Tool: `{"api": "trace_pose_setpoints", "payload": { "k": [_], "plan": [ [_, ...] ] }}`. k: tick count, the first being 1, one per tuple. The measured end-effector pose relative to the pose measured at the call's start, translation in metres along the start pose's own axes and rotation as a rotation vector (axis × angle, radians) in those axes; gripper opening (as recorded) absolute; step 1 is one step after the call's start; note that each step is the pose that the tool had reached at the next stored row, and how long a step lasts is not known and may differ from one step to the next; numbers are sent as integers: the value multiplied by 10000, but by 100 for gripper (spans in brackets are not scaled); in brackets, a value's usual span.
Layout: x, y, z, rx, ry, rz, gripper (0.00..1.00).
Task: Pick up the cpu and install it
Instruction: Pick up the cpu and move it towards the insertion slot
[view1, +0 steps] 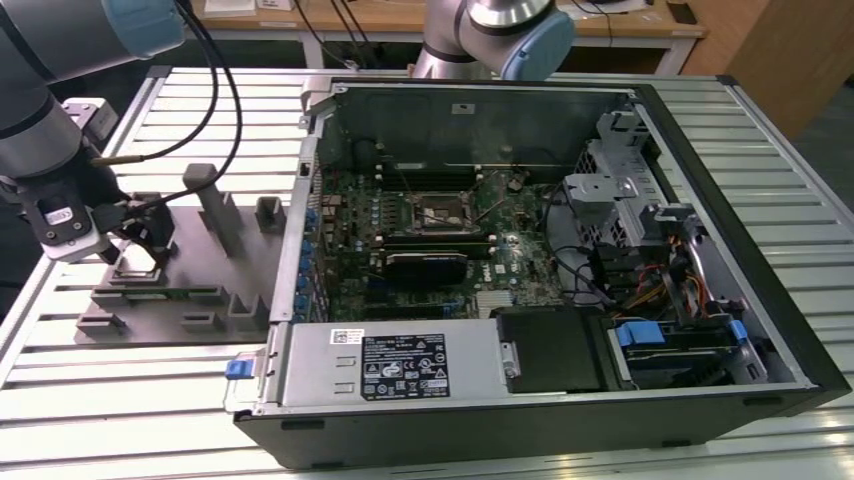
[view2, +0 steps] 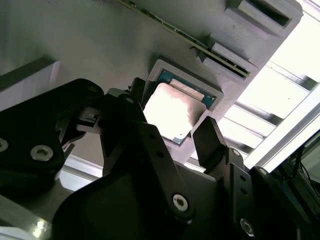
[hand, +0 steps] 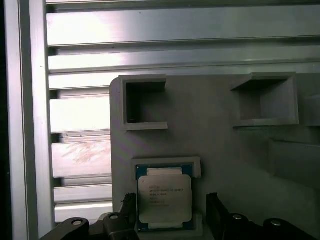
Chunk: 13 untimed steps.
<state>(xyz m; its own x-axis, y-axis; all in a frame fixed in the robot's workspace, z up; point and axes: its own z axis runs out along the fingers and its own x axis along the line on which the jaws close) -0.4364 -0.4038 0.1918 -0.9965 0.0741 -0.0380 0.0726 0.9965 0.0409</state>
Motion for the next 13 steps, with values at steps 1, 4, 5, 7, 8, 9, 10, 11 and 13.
{"api": "trace_pose_setpoints", "payload": {
  "k": [1,4,5,7,8,9,10,11,13],
  "plan": [
    [0,0,1,-1,1,-29,66],
    [1,0,14,-11,11,-276,66],
    [1,0,17,-14,17,-380,66],
    [1,0,23,-18,23,-509,66],
    [1,0,24,-18,23,-514,66],
    [3,0,27,-20,21,-515,66],
    [3,0,30,-20,20,-516,66],
    [5,0,31,-20,21,-516,66],
    [9,-1,39,-20,22,-514,66]
  ]
}}
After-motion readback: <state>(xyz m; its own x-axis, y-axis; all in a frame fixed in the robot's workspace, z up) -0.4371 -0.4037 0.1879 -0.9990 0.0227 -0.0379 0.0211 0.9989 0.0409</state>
